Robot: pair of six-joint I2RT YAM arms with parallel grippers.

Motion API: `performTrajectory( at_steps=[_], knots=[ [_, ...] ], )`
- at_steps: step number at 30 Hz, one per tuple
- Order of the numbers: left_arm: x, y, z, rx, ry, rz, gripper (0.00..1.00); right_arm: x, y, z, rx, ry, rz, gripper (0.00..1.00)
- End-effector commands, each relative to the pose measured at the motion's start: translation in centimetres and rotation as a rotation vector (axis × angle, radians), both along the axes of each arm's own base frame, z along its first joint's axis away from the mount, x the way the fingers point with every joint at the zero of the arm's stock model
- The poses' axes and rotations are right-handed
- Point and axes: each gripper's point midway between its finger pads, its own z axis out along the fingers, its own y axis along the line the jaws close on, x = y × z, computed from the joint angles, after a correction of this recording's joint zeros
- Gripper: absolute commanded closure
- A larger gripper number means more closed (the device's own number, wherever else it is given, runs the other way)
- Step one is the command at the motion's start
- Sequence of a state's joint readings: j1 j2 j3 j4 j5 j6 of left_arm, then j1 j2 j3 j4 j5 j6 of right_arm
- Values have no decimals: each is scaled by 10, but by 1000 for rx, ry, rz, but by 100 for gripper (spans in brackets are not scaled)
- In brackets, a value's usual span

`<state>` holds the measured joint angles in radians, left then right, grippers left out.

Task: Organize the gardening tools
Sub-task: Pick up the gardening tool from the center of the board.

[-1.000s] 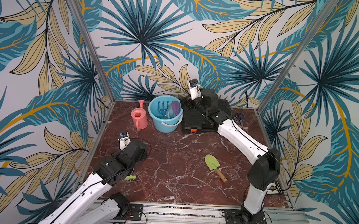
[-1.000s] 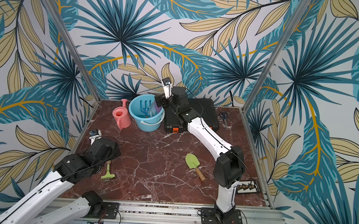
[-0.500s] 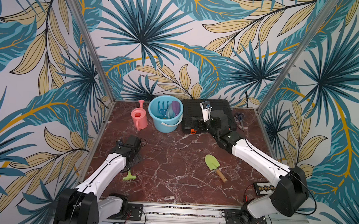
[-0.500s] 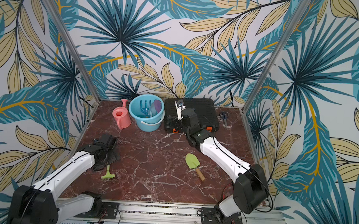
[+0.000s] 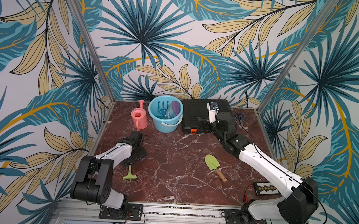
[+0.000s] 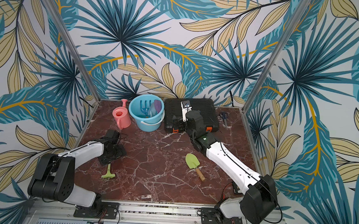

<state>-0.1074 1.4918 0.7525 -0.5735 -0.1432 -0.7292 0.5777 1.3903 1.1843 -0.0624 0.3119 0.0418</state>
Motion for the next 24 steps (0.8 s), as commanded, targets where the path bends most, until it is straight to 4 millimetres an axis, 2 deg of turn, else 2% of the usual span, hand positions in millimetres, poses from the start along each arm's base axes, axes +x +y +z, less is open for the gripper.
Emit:
performTrajectory(
  at_steps=[1, 4, 9, 12, 15, 19, 24],
  knots=[
    [29, -29, 9, -65, -93, -73, 0, -9, -9, -4, 0, 16, -26, 0],
    [39, -59, 11, -100, -103, -117, 0, -11, -10, -7, 3, 21, -28, 0],
    [42, -119, 12, -144, -107, -219, 0, -12, -10, -8, 10, 31, -26, 0],
    [36, -157, 13, -183, -95, -290, 0, -12, -9, -8, 10, 30, -25, 1],
    [22, -185, 10, -205, -60, -349, 0, -13, -10, -10, 7, 36, -25, 0],
    [4, -196, 14, -191, -34, -383, 0, -14, -11, -15, 3, 43, -25, 1],
    [-15, -171, 32, -141, -30, -265, 0, -14, -12, -23, -2, 54, -33, 0]
  ],
)
